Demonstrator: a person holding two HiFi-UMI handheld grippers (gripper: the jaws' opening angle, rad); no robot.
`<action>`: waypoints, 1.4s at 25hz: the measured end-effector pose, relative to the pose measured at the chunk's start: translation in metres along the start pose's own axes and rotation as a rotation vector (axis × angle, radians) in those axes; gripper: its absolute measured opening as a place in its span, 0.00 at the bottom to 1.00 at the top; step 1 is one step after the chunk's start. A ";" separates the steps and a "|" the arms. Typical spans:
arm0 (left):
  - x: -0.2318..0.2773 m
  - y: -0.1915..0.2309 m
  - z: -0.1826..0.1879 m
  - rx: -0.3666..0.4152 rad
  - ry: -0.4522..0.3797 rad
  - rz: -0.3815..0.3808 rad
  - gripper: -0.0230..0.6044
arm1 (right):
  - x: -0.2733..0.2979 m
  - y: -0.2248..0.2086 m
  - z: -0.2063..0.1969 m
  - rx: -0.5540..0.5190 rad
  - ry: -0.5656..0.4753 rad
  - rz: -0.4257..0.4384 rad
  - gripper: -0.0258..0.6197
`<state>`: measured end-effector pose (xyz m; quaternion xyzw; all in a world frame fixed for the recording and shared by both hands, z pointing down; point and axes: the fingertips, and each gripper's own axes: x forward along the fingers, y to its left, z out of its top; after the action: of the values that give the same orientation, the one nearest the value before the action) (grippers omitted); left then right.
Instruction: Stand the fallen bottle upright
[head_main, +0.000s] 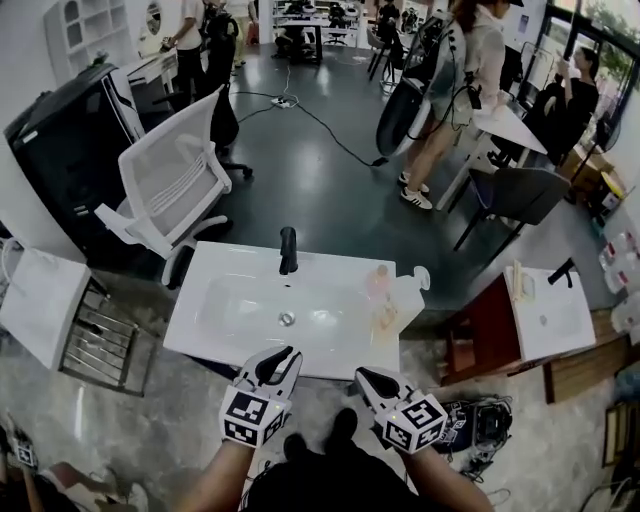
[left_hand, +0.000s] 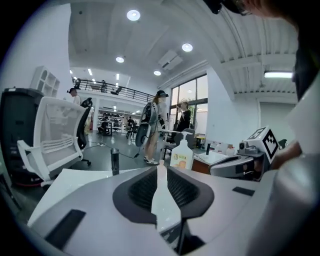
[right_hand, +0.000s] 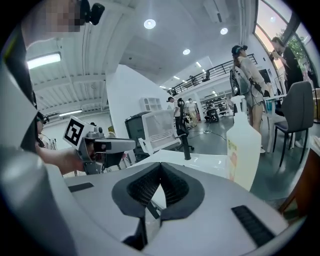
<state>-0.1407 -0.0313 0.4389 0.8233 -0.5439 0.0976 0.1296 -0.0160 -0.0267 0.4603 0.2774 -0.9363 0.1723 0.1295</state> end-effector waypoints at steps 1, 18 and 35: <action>-0.010 0.004 -0.005 -0.031 -0.007 0.010 0.15 | -0.001 0.010 0.000 -0.006 -0.005 0.001 0.06; -0.061 0.017 0.016 -0.091 -0.051 0.177 0.11 | -0.054 0.011 0.055 -0.127 -0.190 -0.013 0.06; -0.037 -0.008 0.030 -0.030 -0.037 0.196 0.11 | -0.075 -0.004 0.067 -0.109 -0.251 0.013 0.06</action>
<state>-0.1470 -0.0052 0.3980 0.7658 -0.6255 0.0865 0.1217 0.0370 -0.0207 0.3755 0.2834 -0.9548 0.0858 0.0251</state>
